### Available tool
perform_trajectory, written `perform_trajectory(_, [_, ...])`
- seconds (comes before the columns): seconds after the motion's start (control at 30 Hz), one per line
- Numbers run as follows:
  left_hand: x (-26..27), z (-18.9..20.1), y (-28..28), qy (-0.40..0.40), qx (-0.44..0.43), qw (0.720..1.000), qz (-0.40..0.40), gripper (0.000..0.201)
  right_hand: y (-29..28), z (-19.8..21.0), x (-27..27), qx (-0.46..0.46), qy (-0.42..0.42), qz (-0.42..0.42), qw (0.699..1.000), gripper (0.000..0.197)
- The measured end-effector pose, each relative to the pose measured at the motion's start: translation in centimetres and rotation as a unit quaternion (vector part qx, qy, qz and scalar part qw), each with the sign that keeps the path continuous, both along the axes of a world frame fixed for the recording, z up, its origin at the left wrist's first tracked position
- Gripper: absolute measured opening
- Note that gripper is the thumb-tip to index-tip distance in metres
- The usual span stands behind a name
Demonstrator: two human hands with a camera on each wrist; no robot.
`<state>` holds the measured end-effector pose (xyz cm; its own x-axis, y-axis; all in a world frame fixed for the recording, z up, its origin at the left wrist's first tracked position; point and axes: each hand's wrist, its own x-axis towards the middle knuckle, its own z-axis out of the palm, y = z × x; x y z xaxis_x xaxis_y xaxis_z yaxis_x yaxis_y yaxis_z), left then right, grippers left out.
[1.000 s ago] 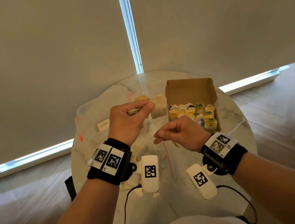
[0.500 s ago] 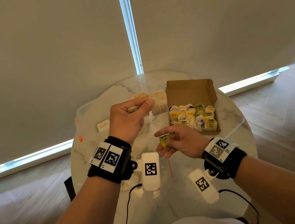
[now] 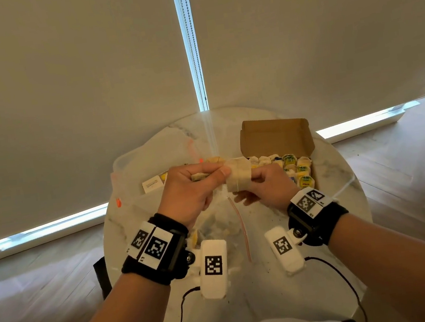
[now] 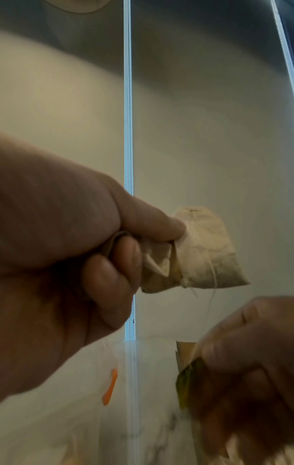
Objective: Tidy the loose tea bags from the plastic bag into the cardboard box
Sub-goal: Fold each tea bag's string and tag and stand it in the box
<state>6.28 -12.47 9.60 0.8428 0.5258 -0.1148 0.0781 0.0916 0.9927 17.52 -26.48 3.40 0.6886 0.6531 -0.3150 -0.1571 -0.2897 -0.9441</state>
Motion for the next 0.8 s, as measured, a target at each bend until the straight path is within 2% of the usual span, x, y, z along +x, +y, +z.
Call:
perform_trajectory(0.07, [-0.4, -0.4, -0.2, 0.016, 0.001, 1.0, -0.011, 0.005, 0.3, 0.7, 0.4, 0.023, 0.028, -0.031, 0.999, 0.013])
perform_trajectory(0.17, [-1.0, -0.9, -0.6, 0.04, 0.005, 0.999, -0.025, 0.005, 0.5, 1.8, 0.9, 0.032, 0.002, -0.049, 0.998, 0.009])
perform_trajectory(0.3, [-1.6, -1.5, -1.3, 0.057, -0.002, 0.998, -0.025, 0.004, 0.3, 3.4, 1.1, 0.078, -0.043, -0.039, 0.995, 0.025])
perform_trajectory(0.37, [-1.7, -1.7, -1.5, 0.063, -0.008, 0.998, -0.013, 0.003, 0.1, 4.3, 0.9, 0.089, -0.077, -0.026, 0.993, 0.026])
perform_trajectory(0.43, [-1.8, -1.9, -1.5, 0.063, -0.014, 0.998, -0.003, 0.004, -0.3, 5.1, 0.6, 0.094, -0.123, -0.019, 0.988, 0.018])
perform_trajectory(0.6, [-1.9, -2.2, -1.5, 0.055, -0.007, 0.998, 0.009, 0.004, -1.5, 6.4, -0.4, 0.1, -0.256, -0.014, 0.961, 0.01])
perform_trajectory(0.8, [-1.8, -1.9, -1.7, 0.022, -0.009, 0.999, 0.028, 0.008, -3.0, 7.2, -2.0, 0.139, -0.196, 0.032, 0.97, 0.01])
